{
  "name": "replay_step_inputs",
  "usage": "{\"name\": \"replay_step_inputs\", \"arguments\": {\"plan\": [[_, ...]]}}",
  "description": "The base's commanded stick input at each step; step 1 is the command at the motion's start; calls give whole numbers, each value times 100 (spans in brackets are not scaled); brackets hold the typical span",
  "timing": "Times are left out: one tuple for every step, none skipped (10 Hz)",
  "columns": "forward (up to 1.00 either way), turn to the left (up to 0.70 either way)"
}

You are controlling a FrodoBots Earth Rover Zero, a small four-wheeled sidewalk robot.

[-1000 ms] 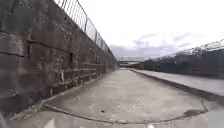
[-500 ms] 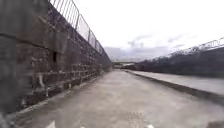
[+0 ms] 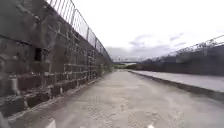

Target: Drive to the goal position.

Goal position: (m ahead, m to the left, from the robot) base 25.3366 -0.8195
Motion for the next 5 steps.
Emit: {"name": "replay_step_inputs", "arguments": {"plan": [[100,0],[100,0],[100,0],[100,0],[100,0]]}}
